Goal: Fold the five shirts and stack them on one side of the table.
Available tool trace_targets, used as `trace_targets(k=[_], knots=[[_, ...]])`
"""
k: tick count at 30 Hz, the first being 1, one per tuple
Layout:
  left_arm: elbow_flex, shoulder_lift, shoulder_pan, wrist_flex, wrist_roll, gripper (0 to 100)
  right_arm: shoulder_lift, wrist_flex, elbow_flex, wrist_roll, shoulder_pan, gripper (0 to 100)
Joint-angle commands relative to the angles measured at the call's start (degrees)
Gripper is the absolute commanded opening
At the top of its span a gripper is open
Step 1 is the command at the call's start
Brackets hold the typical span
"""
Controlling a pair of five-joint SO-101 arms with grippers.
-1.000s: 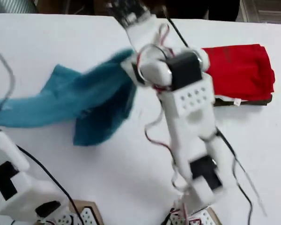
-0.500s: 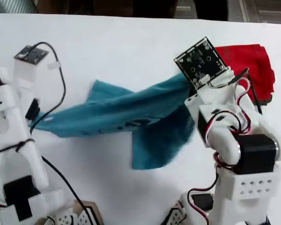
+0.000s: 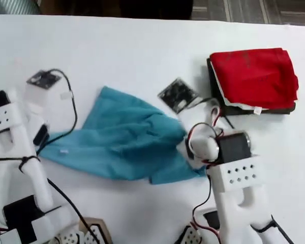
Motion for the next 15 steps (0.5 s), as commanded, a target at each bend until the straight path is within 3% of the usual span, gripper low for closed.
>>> trace_targets(k=[1, 4, 8, 11, 15], knots=[[3.47, -2.11, -2.29, -4.57, -1.05, 3, -1.54, 6.37, 0.97, 9.41, -1.1, 17.4], [5.41, -2.11, -2.55, -6.86, -1.23, 3, -2.68, 9.63, -0.44, 15.12, -0.48, 15.9], [5.76, -2.11, -2.46, -7.03, -0.88, 3, -10.42, 8.75, -8.26, 14.68, -0.13, 14.1], [5.67, -2.11, -2.29, -7.03, -0.7, 3, -11.56, 2.68, -10.29, 6.33, 0.48, 14.4], [5.76, -2.11, -2.2, -6.86, 2.55, 3, -5.23, -9.01, -0.53, -1.23, 1.63, 14.5]])
